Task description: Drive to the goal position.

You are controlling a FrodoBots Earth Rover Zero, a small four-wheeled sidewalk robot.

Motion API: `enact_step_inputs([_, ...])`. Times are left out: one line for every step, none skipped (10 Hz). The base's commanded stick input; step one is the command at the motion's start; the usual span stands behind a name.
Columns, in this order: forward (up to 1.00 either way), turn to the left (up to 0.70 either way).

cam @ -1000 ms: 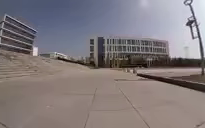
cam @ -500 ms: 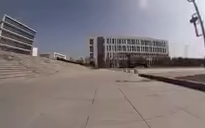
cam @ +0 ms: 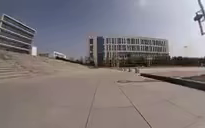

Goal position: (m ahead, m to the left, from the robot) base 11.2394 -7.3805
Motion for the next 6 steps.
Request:
enact_step_inputs([0.70,0.00])
enact_step_inputs([0.70,0.00])
enact_step_inputs([0.70,0.00])
enact_step_inputs([0.70,0.00])
enact_step_inputs([0.70,-0.04])
enact_step_inputs([0.70,-0.15])
